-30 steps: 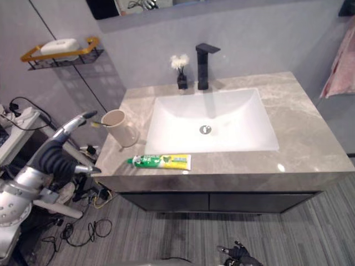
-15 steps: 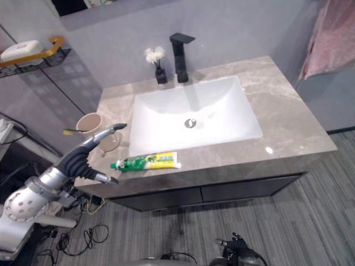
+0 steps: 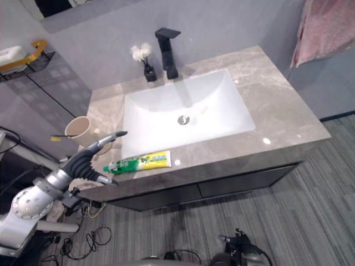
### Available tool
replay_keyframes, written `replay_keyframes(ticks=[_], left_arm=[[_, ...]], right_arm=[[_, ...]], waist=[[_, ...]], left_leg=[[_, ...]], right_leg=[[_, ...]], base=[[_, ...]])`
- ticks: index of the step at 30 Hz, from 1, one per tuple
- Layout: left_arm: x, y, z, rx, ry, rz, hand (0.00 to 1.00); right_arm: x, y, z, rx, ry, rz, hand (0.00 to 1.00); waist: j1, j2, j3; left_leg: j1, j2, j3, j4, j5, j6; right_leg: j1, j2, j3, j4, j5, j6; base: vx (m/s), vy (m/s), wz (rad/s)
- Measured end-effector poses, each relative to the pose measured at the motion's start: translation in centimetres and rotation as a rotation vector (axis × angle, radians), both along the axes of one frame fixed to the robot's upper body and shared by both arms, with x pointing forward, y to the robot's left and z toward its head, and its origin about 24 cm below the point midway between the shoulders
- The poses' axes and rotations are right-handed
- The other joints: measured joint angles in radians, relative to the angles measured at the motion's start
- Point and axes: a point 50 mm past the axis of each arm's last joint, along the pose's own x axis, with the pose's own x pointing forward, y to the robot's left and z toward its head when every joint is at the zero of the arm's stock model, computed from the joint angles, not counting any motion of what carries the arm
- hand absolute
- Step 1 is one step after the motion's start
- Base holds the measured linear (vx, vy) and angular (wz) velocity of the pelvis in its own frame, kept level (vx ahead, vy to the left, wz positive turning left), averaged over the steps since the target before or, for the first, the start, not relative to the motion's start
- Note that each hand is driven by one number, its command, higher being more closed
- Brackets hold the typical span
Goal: Organize washtable
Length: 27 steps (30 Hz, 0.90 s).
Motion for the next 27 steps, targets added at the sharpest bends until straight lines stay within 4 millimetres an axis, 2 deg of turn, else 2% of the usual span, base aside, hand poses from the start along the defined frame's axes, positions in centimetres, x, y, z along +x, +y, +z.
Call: replay_keyframes(ticks=[9,15,20,27], left_arm=[[0.6,-0.1,-0.8,0.011,0.028,-0.002,0.00],[0.5,-0.6,-1.2,0.005,0.046,-0.025,0.00],[0.5,-0.7,-1.2,-0.015,0.055,-0.030,0.00],[0.3,-1.2,-1.7,-0.028,0.093,-0.067,0.00]], right_arm=[[0.5,-1.7,0.7,-0.052,-0.020,0.006,0.00],[-0.4,-3.1,0.9,-0.088,-0.003,-0.006,0.00],[-1.4,-3.3,0.7,-0.092,0.017,-0.015,0.00],[-1.2,-3.4,0.8,-0.086,0.001,-0.043,0.00]], waist=[[-0.044,0.041,0.025],[-0.052,0.077,0.040],[-0.059,0.081,0.042],[-0.076,0.088,0.053]], left_leg=[[-0.005,-0.008,-0.002,-0.014,-0.015,0.015],[-0.022,-0.015,0.012,-0.010,-0.014,0.015],[-0.034,-0.018,0.019,-0.010,-0.014,0.015],[-0.036,-0.021,0.025,-0.010,-0.014,0.015]], right_leg=[[-0.004,-0.003,-0.002,-0.025,0.029,0.001],[-0.031,-0.009,0.021,-0.028,0.042,0.011],[-0.042,-0.010,0.030,-0.034,0.049,0.012],[-0.054,-0.012,0.038,-0.035,0.054,0.011]], base=[[-0.03,0.034,0.00],[-0.05,0.027,-0.09],[-0.02,0.009,-0.06],[-0.01,0.005,-0.02]])
